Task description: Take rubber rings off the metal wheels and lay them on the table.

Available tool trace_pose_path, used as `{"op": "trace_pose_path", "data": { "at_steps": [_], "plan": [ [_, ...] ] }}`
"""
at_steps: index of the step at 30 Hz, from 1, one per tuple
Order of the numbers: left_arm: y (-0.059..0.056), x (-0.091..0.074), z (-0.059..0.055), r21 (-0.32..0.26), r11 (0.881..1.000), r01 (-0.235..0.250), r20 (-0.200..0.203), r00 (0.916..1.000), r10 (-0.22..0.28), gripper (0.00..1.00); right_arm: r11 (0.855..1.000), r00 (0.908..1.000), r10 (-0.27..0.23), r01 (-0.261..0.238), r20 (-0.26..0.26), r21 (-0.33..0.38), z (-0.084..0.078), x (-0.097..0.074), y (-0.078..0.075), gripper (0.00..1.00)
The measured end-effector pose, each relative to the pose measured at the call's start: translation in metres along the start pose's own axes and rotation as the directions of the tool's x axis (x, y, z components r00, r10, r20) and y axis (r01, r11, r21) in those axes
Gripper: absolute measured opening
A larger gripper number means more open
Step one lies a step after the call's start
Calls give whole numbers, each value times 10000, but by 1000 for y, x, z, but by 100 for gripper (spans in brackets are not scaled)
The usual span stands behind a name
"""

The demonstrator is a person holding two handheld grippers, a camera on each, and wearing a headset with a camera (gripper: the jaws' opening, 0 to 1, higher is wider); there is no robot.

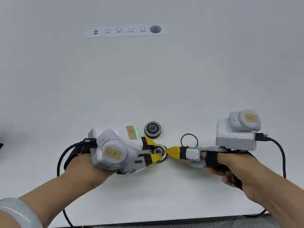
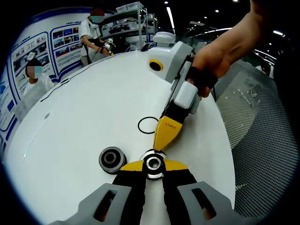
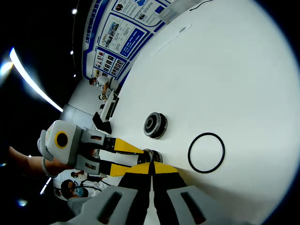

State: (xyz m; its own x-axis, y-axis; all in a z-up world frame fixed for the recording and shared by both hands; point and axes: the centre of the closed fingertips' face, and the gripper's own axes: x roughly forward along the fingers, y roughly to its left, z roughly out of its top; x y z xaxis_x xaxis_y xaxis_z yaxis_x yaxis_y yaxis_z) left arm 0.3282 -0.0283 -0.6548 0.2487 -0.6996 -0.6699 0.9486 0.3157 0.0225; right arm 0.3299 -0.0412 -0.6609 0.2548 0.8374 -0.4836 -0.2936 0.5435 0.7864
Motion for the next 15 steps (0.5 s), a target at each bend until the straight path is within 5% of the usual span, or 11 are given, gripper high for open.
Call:
{"op": "trace_pose_path", "data": {
  "at_steps": [15],
  "plan": [
    [2,1,-2,-1,10000,31,-12,10000,-31,13,9993,9999,104,-103,-15,362,2,1,8,1]
  ]
}}
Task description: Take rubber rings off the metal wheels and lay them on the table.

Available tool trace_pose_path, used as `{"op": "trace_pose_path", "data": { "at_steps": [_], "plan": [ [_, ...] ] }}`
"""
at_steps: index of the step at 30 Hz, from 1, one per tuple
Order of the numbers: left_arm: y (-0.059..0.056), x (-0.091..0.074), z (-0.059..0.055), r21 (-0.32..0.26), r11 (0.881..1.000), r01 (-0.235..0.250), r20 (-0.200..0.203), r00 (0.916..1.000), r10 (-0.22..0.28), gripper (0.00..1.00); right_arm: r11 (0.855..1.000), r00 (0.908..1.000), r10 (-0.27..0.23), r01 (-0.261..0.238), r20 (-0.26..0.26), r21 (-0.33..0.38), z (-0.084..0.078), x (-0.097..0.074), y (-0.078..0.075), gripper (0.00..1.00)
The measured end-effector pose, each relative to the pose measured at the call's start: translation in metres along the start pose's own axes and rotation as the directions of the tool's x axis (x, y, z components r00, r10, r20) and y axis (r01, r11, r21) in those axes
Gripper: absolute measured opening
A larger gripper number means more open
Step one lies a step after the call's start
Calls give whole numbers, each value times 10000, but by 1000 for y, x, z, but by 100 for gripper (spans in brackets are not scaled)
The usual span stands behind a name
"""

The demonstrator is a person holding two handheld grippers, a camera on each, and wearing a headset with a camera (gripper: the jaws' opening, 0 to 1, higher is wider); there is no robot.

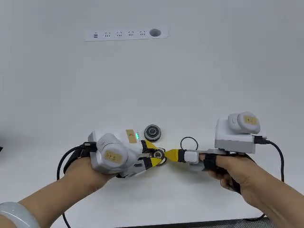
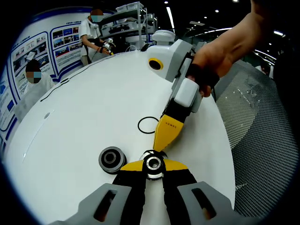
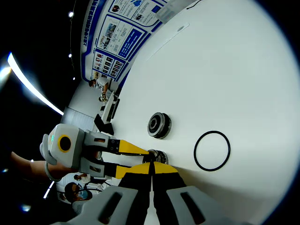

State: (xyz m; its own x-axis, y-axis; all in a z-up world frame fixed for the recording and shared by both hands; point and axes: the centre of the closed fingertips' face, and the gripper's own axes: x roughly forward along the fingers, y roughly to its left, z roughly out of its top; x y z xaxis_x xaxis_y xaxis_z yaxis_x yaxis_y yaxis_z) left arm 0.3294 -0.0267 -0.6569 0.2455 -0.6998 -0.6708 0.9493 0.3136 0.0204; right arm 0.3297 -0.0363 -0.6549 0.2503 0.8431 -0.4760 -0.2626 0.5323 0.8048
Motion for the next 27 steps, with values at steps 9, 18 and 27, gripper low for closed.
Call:
{"op": "trace_pose_path", "data": {
  "at_steps": [9,18,27],
  "plan": [
    [1,0,-1,-2,10000,-17,-15,10000,17,13,10000,10000,92,-92,-5,32,0,1,3,1],
    [0,0,-1,17,10000,-15,-39,10000,15,13,9982,9982,593,-593,18,65,1,4,19,1],
    [0,1,0,49,10000,-6,-16,10000,6,13,9986,9986,494,-498,213,171,3,0,15,2]
  ]
}}
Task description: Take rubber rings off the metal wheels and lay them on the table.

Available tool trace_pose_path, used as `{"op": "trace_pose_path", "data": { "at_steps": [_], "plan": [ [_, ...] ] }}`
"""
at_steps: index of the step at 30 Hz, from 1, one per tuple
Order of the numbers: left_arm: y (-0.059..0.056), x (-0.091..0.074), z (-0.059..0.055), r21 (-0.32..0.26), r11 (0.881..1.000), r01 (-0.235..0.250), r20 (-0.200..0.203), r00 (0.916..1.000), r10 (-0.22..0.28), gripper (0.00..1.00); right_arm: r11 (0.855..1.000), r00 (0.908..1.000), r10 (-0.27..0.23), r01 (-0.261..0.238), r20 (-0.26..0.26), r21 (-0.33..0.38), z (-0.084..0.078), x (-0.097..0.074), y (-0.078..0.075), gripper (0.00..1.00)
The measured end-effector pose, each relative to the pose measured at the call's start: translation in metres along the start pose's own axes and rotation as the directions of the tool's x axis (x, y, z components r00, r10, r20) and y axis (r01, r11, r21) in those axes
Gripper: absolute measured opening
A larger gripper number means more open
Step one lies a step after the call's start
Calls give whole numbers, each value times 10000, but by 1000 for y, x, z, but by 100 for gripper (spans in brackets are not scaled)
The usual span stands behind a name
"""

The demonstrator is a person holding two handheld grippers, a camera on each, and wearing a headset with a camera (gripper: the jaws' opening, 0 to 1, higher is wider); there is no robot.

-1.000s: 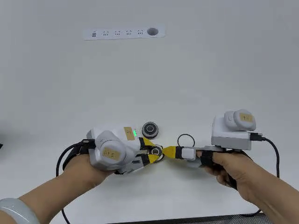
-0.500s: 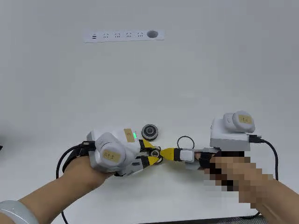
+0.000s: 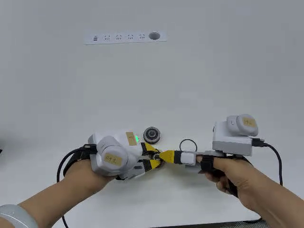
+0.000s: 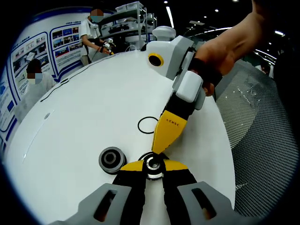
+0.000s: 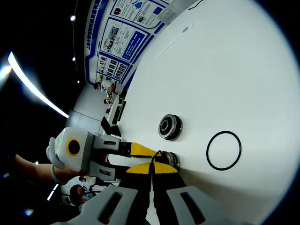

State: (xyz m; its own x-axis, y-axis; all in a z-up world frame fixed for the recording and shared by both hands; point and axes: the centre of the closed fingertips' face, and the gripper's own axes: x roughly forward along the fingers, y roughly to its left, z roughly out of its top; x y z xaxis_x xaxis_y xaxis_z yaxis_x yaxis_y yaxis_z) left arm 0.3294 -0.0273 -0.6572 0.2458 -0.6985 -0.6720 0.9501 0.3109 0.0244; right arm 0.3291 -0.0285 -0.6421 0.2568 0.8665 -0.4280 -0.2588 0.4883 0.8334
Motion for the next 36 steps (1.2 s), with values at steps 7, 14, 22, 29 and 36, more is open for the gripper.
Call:
{"op": "trace_pose_path", "data": {
  "at_steps": [7,14,22,29,36],
  "plan": [
    [0,0,1,-23,10000,-2,84,10000,2,14,9999,9999,-139,138,70,36,1,0,-4,2],
    [0,-1,2,-69,9999,-73,145,9999,74,18,9995,9995,-299,299,54,-37,1,-1,-9,2],
    [-3,-7,3,-97,9999,-118,386,9992,122,22,9996,9996,-286,286,74,51,1,-2,-10,2],
    [-1,-8,-1,-130,9995,-284,353,9990,289,29,9997,9997,-222,222,64,64,0,-2,-8,2],
    [1,-10,-5,-265,9989,-395,350,9986,404,37,9999,9999,-110,110,67,47,-2,-2,-3,2]
  ]
}}
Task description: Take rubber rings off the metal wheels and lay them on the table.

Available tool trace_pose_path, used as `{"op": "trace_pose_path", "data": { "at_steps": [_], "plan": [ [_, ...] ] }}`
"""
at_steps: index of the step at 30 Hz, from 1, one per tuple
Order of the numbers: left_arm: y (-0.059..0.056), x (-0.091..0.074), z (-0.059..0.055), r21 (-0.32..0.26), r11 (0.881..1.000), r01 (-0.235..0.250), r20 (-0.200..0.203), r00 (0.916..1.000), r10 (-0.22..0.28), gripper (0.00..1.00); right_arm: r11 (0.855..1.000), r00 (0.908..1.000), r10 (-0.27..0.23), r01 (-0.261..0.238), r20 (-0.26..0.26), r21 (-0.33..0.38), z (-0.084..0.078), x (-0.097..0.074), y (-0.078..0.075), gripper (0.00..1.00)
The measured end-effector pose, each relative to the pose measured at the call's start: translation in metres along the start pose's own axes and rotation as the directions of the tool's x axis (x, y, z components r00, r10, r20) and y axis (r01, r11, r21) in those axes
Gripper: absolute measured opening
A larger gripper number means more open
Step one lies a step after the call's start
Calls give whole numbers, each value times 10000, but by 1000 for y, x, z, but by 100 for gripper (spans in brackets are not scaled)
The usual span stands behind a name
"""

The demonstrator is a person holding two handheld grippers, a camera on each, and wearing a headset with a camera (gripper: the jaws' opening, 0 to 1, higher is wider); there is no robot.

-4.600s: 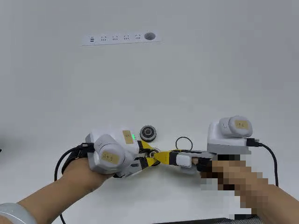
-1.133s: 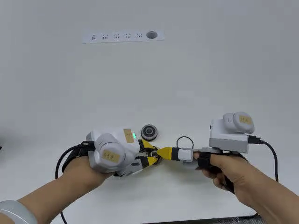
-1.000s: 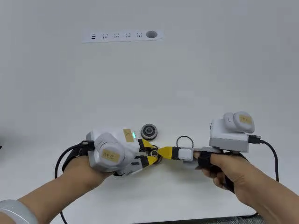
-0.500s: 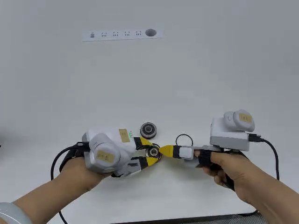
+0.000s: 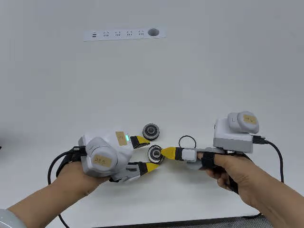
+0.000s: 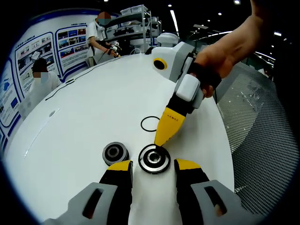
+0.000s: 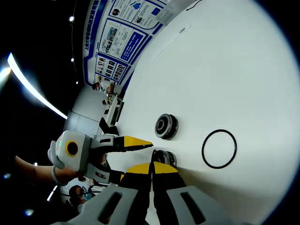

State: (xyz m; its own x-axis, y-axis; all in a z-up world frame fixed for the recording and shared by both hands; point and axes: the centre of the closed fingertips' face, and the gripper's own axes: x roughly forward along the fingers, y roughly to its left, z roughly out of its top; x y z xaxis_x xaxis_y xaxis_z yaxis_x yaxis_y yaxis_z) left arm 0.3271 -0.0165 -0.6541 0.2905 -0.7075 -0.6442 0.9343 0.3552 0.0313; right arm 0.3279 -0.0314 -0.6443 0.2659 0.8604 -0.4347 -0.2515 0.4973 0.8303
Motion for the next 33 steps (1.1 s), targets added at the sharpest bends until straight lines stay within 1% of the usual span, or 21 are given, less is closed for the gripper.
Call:
{"op": "trace_pose_path", "data": {
  "at_steps": [6,14,23,27,30,33],
  "plan": [
    [2,-3,-6,-104,9999,-111,-76,9999,110,41,9999,9999,124,-124,33,-13,-2,1,6,2],
    [4,-6,-9,-235,9994,-235,-64,9997,234,44,9997,9997,249,-249,81,4,-1,-1,12,2],
    [6,-11,-13,-371,9986,-375,-104,9993,371,48,9985,9980,549,-550,308,19,2,-6,25,2],
    [8,-13,-14,-420,9980,-462,-77,9989,460,50,9987,9976,497,-501,484,60,5,-13,23,2],
    [9,-14,-15,-467,9975,-531,-79,9986,528,52,9992,9975,372,-379,601,113,7,-19,18,2],
    [9,-14,-19,-506,9971,-567,-164,9983,559,54,9995,9970,250,-262,737,155,11,-26,13,2]
  ]
}}
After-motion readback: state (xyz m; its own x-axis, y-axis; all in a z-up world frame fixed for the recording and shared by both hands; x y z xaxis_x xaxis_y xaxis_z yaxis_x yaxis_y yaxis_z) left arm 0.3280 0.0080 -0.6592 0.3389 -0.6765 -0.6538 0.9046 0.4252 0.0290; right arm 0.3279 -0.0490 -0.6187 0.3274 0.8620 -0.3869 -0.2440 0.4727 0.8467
